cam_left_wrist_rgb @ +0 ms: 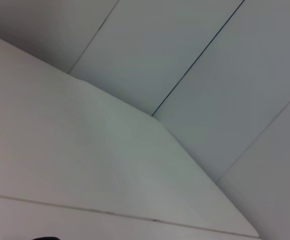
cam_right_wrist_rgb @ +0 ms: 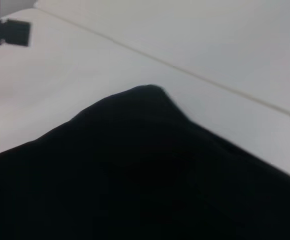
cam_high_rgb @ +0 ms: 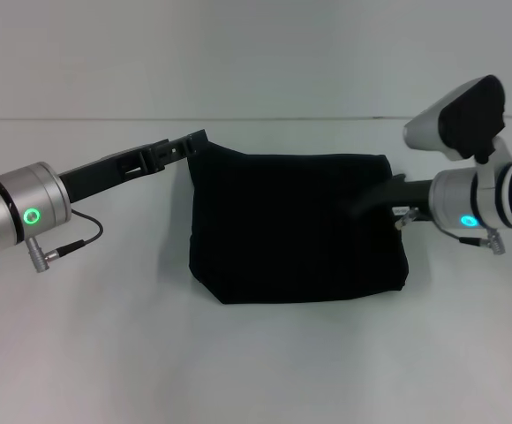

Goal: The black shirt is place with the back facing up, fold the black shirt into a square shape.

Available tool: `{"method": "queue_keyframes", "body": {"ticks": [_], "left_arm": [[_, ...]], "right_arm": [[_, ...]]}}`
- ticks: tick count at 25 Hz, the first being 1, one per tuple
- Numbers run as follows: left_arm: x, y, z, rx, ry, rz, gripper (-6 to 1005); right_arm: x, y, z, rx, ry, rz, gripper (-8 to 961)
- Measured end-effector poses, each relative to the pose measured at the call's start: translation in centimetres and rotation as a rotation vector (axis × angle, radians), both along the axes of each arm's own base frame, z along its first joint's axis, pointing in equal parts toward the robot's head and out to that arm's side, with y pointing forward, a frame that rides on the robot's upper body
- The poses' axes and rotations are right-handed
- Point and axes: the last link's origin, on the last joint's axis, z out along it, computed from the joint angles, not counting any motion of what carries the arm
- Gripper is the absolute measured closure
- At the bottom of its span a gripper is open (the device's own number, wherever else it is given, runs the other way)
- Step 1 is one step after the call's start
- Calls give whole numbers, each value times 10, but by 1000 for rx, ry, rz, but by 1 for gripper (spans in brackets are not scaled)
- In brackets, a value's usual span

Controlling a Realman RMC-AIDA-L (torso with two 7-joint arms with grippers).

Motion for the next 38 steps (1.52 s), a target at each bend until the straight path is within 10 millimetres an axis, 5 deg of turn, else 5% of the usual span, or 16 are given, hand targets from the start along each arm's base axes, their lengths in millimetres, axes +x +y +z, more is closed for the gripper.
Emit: {"method": "queue_keyframes", "body": {"ticks": [10, 24, 38], "left_arm": [[-1, -2, -5, -13, -7, 3, 128], [-2, -3, -9, -24, -11, 8, 127], [-8, -5, -8, -19, -6, 33, 128]], "right_arm": [[-1, 5, 25, 72, 76, -4, 954], [15, 12, 13, 131, -6, -124, 955], [27, 22, 48, 268, 84, -177, 954]]}}
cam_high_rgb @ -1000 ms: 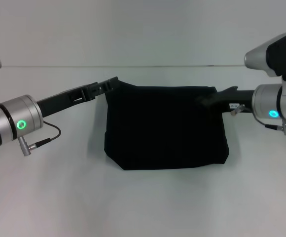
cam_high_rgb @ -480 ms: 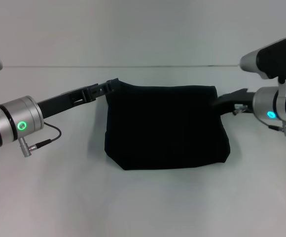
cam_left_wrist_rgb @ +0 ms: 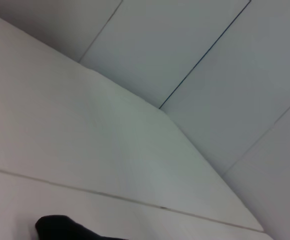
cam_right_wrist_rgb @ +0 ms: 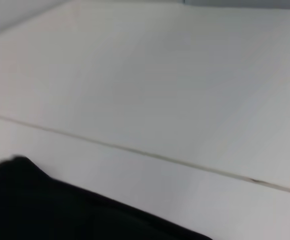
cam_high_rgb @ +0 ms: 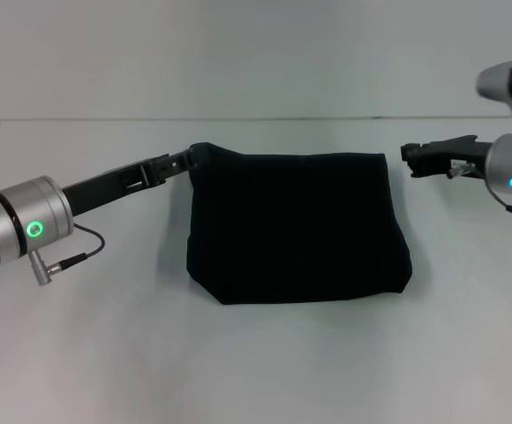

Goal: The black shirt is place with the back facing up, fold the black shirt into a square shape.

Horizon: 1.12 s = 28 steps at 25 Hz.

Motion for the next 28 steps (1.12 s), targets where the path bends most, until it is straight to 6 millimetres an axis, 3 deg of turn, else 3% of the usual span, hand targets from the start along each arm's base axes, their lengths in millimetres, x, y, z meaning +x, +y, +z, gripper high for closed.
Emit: {"method": "queue_keyframes", "body": {"ticks": [10, 16, 20, 28], "left_arm": [[-20, -17, 7, -20, -6, 25, 161], [-29, -32, 6, -145, 34, 34, 183], [-30, -42, -1, -232, 55, 28, 198], [-27, -44, -16, -301, 85, 20, 228]], "right_arm": [[6, -25, 20, -96, 205, 30, 954], [12, -38, 34, -149, 274, 43, 907], [11, -44, 37, -195, 289, 64, 689], [12, -44, 37, -196, 288, 60, 474]]}}
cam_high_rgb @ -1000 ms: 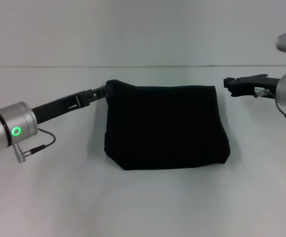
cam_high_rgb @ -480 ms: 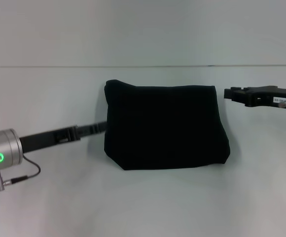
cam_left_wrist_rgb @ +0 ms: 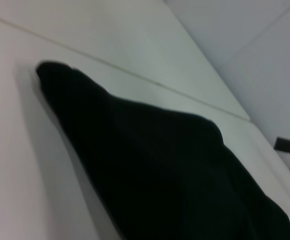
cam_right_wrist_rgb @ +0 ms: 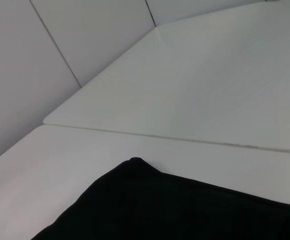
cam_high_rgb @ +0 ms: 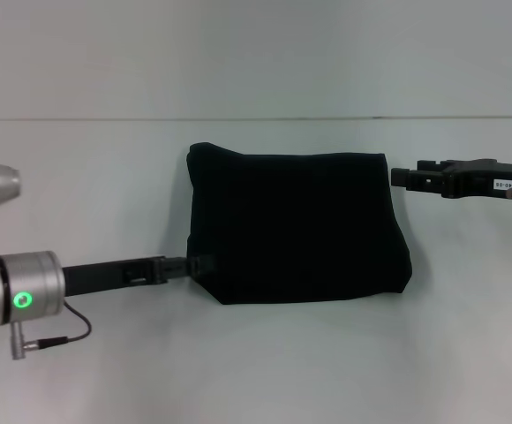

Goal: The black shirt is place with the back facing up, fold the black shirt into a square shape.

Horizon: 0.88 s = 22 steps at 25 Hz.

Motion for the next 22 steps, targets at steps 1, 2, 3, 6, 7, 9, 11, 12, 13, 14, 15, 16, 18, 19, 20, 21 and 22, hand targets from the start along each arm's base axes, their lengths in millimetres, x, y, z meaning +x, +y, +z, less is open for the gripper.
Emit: {"method": "queue_keyframes", "body": {"ticks": [1, 2, 3, 6, 7, 9, 11, 12, 13, 14, 15, 16, 18, 19, 20, 21, 22], "left_arm": [[4, 2, -6, -20, 2, -4, 231], [4, 2, -7, -23, 2, -5, 235], [6, 4, -9, -26, 2, -9, 239], [9, 7, -11, -28, 5, -13, 250], [9, 8, -11, -26, 7, -11, 254], [10, 9, -11, -22, 11, -6, 261], [9, 11, -11, -16, 19, -2, 268], [8, 11, -11, -13, 26, 1, 272], [7, 12, -11, -12, 34, 2, 276], [6, 12, -12, -12, 44, 5, 280], [5, 12, -13, -12, 51, 8, 283], [4, 12, -13, -11, 57, 9, 287], [4, 12, -13, -13, 62, 7, 294], [4, 12, -14, -13, 63, 6, 298], [4, 12, -14, -14, 64, 5, 346], [4, 12, -14, -14, 64, 4, 395], [4, 12, -14, -14, 64, 4, 443]], "right_arm": [[0, 0, 0, 1, 0, 0, 447], [0, 0, 0, 2, 0, 0, 420], [0, 0, -1, 1, 0, 0, 394], [0, 1, -1, 7, -6, -3, 314], [1, 1, -1, 10, -8, -5, 288], [1, 2, -1, 14, -11, -8, 288], [2, 1, -2, 14, -11, -9, 289], [2, 1, -2, 14, -11, -10, 289], [2, 1, -2, 13, -12, -10, 290], [2, 1, -2, 12, -13, -10, 291], [2, 1, -2, 10, -14, -11, 293], [3, 0, -3, 8, -14, -12, 294], [3, -1, -2, 1, -12, -15, 296], [4, -1, -2, -6, -12, -16, 297], [4, -2, -2, -16, -9, -20, 298], [5, -4, -2, -30, -7, -28, 298], [6, -5, -2, -47, -7, -39, 299]]}}
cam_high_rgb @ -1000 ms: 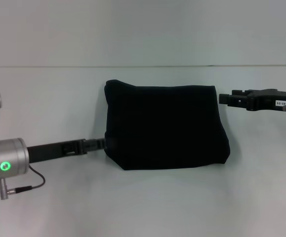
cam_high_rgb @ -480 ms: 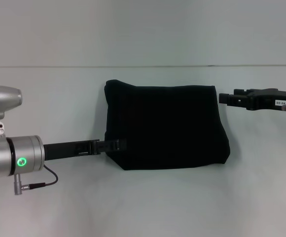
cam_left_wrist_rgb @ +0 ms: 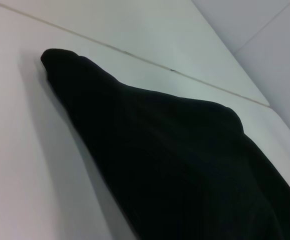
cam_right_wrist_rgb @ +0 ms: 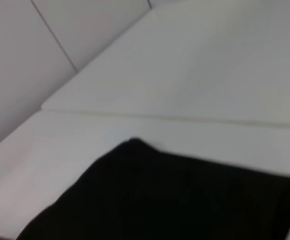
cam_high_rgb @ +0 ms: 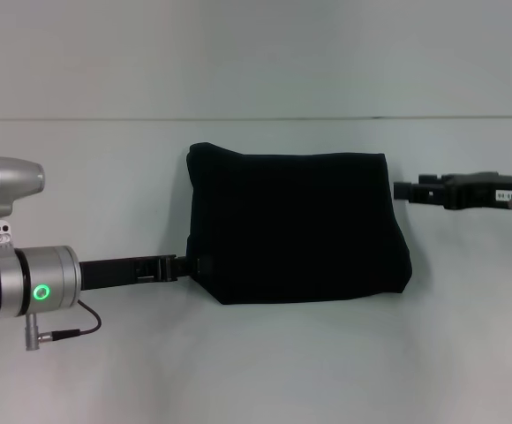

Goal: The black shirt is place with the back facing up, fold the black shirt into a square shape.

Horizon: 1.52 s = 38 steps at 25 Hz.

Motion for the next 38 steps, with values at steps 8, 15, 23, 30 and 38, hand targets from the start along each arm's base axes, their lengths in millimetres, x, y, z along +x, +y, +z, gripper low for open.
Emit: {"method": "queue_keyframes", "body": {"ticks": [8, 15, 23, 30, 38], "left_arm": [[-1, 0, 0, -4, 4, 2, 775], [-1, -2, -1, -11, 3, 3, 965], [0, -3, -3, -20, -1, -4, 957], [0, -4, -3, -21, 3, -5, 941], [-3, -6, -4, -23, 3, 1, 924]], "right_arm": [[3, -9, 4, -139, 24, -131, 310], [4, -17, -5, -219, 51, -201, 318], [5, -22, -24, -254, 43, -231, 365], [4, -21, -30, -240, 40, -235, 454], [9, -24, -33, -219, 37, -225, 688]]}}
